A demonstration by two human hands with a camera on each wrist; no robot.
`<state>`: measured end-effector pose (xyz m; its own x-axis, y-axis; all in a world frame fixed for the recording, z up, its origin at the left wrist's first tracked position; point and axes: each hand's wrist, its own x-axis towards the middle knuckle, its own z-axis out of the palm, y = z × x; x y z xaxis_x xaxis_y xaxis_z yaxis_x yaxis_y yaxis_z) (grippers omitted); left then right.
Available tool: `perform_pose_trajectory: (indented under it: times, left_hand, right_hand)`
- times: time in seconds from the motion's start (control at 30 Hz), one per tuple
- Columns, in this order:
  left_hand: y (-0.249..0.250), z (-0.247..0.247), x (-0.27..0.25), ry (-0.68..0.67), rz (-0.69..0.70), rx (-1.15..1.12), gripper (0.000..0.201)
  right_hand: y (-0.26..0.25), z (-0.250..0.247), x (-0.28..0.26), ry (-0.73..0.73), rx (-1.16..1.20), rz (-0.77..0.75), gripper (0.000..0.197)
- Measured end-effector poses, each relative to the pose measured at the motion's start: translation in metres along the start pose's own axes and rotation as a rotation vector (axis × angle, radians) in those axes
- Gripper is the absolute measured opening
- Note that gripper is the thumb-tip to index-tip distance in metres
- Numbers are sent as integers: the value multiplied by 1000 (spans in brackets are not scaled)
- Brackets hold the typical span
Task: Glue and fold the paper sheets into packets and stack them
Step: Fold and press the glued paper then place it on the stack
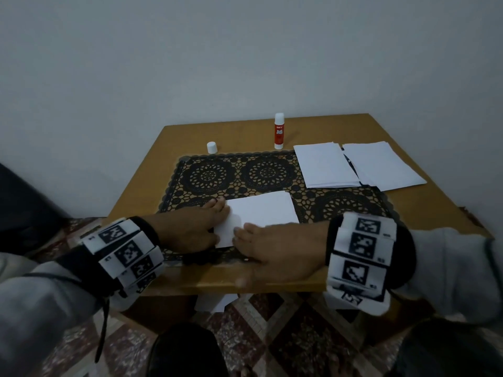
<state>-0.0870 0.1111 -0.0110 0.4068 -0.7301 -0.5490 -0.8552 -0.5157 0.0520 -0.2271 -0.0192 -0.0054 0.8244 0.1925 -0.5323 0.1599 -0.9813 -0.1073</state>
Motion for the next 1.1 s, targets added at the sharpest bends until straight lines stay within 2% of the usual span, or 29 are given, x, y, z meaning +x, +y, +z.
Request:
perform_pose_trajectory:
  times: [0.13,0.2,0.4,0.57,0.77,0.87,1.0,1.1]
  left_hand:
    - [1,1,-1,14,9,0,73]
    - [2,1,-1,22,13,3,72]
    - [1,0,1,33,22,-11,70]
    - [0,-2,0,104,39,-16,65]
    - [0,-8,8,209,55,16,54]
    - [1,-9,16,260,49,12,49]
    - [0,-8,26,312,23,-12,65]
    - [-5,-14,33,283,-23,-40,74]
  right_hand:
    - [39,-7,7,41,19,215,89]
    - [47,-7,10,46,30,268,88]
    - [26,1,9,11,17,128,86]
    - [57,-14,16,48,13,309,87]
    - [37,1,4,43,19,267,85]
    - [52,-3,2,102,89,331,86]
    - [53,0,7,119,125,415,86]
    - [48,-2,15,137,209,457,77]
